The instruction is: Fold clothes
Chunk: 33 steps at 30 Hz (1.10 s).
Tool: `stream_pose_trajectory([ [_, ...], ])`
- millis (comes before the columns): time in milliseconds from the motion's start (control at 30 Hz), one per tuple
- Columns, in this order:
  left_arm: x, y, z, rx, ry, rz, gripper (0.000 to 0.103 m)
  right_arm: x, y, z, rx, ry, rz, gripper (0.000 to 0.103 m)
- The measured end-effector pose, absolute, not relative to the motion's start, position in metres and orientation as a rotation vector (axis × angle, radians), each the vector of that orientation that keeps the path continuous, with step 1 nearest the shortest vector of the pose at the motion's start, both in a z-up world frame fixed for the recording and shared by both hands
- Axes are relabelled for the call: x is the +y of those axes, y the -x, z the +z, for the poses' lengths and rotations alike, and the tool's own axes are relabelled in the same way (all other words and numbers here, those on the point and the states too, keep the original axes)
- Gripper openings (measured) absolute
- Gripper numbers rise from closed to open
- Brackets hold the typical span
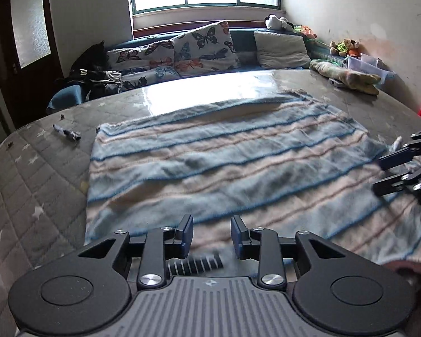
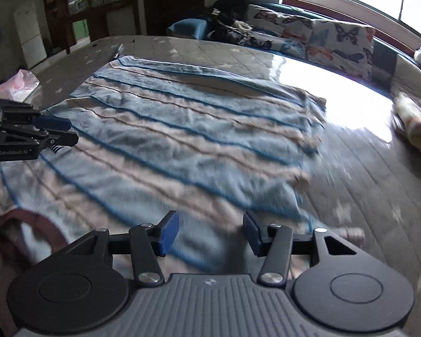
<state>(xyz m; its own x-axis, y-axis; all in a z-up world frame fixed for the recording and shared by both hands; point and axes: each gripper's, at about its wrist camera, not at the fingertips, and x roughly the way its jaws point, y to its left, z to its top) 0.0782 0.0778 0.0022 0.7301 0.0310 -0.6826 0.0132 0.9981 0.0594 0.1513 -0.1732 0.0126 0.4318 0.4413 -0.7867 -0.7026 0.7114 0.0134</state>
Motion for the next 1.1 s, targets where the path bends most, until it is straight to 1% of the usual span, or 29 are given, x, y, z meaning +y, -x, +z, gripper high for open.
stream_pose_trajectory([
  [100,0.078,-0.071,0.001,0.745,-0.057,0.026,0.037,-0.189,-0.140,0.014,0.868,0.327,0.703,0.053],
  [233,0.077,-0.066,0.001,0.741,-0.042,0.033,0.037,-0.201,-0.138,0.022,0.829,0.300,0.654,0.053],
  [333,0.074,-0.061,0.000,0.737,-0.043,0.034,0.040,-0.200,-0.148,0.024,0.796,0.255,0.643,0.053],
  [433,0.071,-0.058,0.000,0.732,-0.052,0.044,0.041,-0.195,-0.160,0.024,0.768,0.217,0.642,0.053],
  [567,0.071,-0.055,0.000,0.731,-0.049,0.054,0.041,-0.187,-0.181,0.014,0.798,0.200,0.632,0.053],
  [600,0.071,-0.054,0.000,0.732,-0.049,0.056,0.041,-0.189,-0.185,0.009,0.808,0.197,0.621,0.051],
  [667,0.071,-0.052,0.001,0.732,-0.050,0.057,0.041,-0.195,-0.186,0.007,0.811,0.182,0.623,0.050],
  [767,0.072,-0.051,0.000,0.730,-0.058,0.055,0.041,-0.203,-0.170,0.014,0.807,0.212,0.619,0.051],
  [1067,0.063,-0.040,0.000,0.715,-0.100,0.051,0.043,-0.200,-0.086,0.016,0.799,0.377,0.736,0.052],
  [1100,0.061,-0.038,-0.001,0.710,-0.115,0.051,0.045,-0.200,-0.078,0.015,0.793,0.392,0.746,0.052],
])
